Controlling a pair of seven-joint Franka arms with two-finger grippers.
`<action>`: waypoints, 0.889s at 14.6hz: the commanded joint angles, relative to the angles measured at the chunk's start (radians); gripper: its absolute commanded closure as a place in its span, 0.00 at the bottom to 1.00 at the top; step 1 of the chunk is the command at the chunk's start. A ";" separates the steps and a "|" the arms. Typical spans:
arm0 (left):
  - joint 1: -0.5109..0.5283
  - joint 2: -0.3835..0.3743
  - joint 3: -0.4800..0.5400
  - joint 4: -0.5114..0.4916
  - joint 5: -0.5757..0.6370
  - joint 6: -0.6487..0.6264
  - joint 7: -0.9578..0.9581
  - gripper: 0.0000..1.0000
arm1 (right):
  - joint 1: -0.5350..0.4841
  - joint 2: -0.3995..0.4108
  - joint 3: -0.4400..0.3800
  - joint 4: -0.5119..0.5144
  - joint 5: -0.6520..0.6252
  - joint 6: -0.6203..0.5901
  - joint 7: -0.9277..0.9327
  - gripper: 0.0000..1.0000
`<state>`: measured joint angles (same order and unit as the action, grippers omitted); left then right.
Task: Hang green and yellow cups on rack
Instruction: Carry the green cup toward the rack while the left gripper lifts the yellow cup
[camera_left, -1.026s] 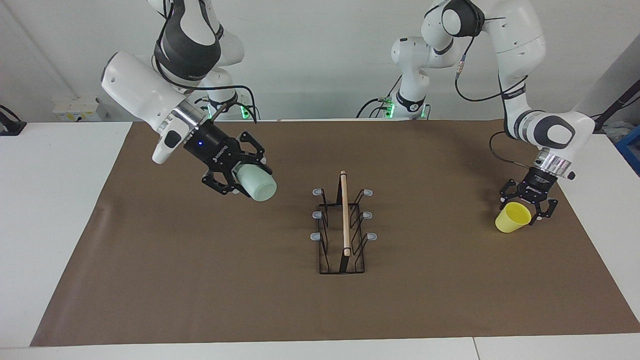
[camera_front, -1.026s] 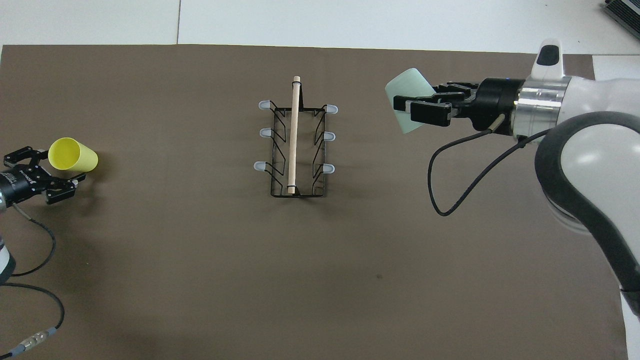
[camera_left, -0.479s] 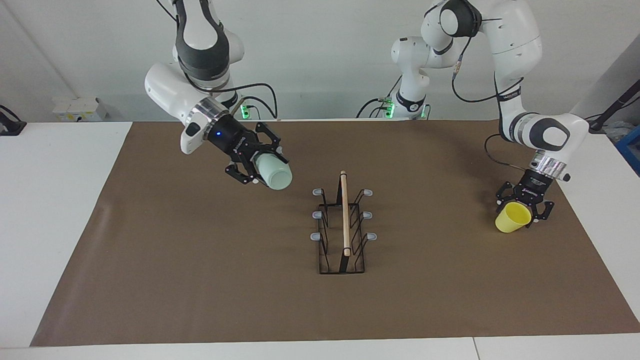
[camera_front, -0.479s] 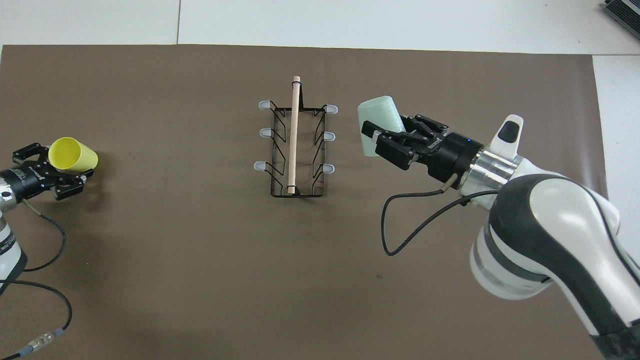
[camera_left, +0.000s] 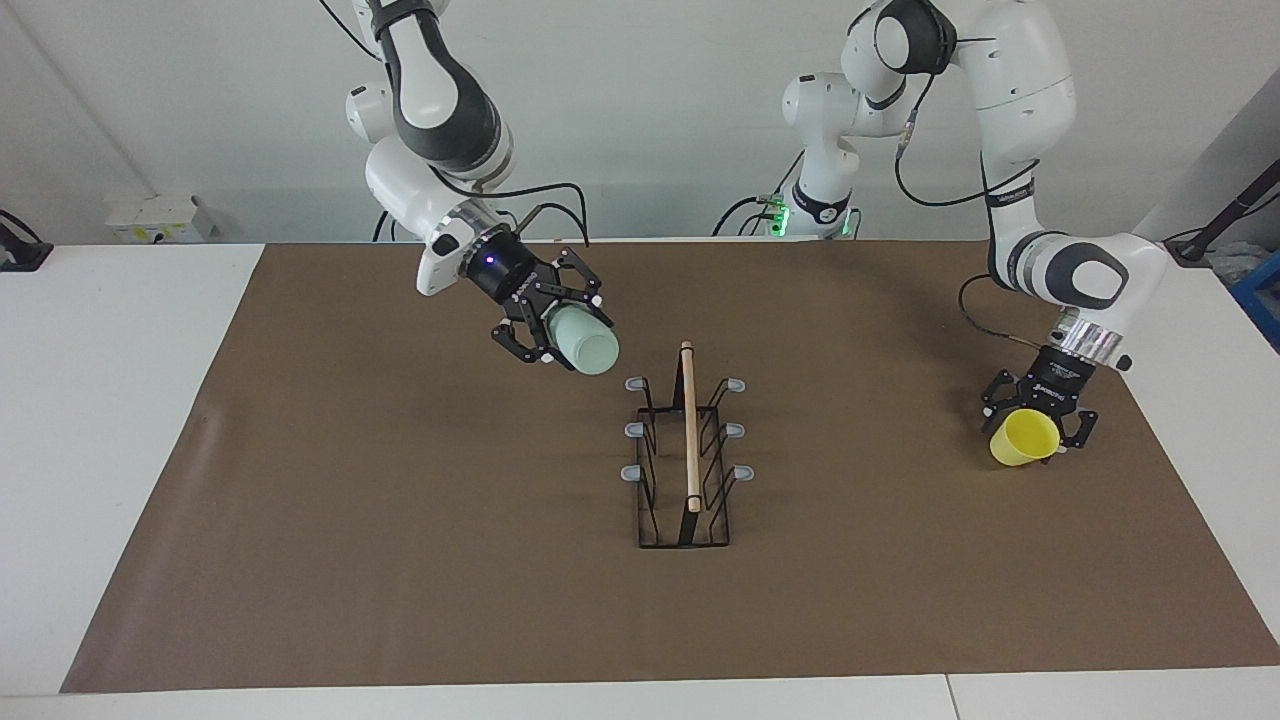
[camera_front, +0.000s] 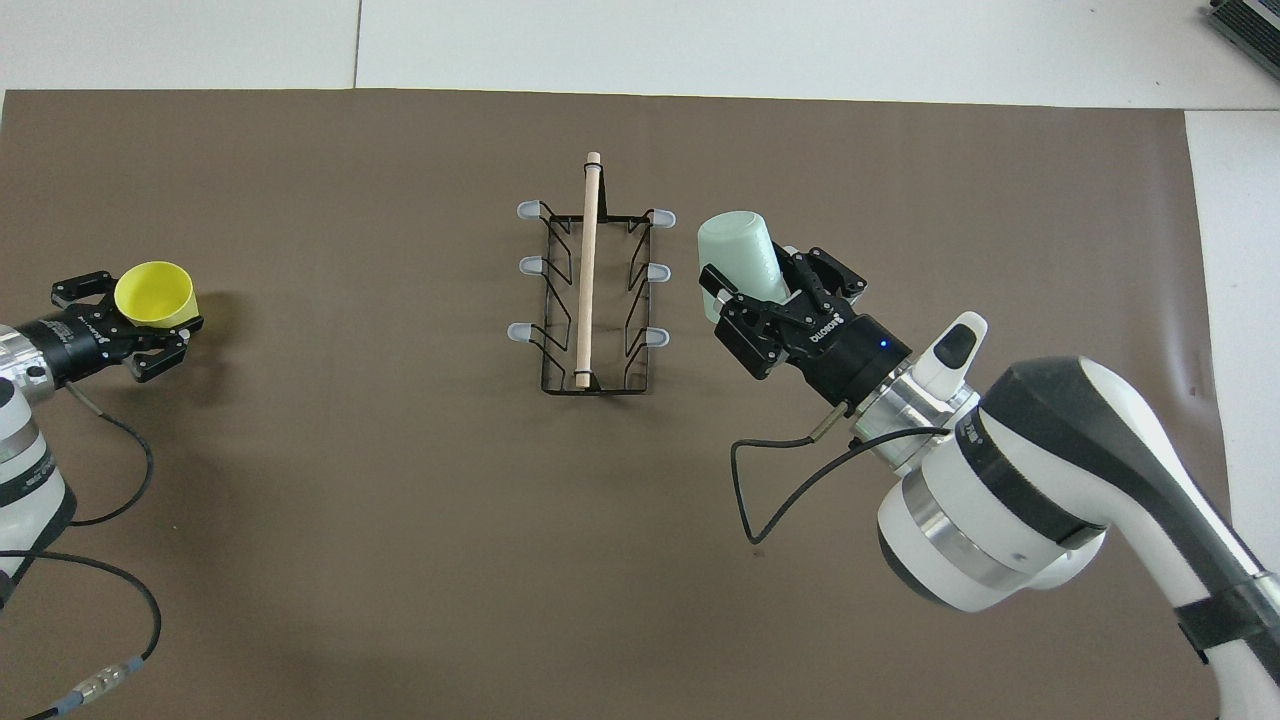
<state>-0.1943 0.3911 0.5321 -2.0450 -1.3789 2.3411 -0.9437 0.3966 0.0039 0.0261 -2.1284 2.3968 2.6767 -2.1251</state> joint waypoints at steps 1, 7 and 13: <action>-0.027 -0.003 -0.012 0.029 -0.008 0.036 0.036 1.00 | 0.017 0.005 0.000 -0.005 0.082 -0.026 -0.118 1.00; -0.030 -0.086 -0.012 0.124 0.203 0.032 0.028 1.00 | 0.050 0.048 0.000 -0.021 0.198 -0.072 -0.292 1.00; -0.059 -0.156 -0.035 0.239 0.386 0.006 0.025 1.00 | 0.096 0.087 0.000 -0.016 0.283 -0.103 -0.380 1.00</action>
<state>-0.2302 0.2594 0.4977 -1.8417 -1.0678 2.3611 -0.9125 0.4709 0.0802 0.0290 -2.1435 2.5626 2.5917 -2.4202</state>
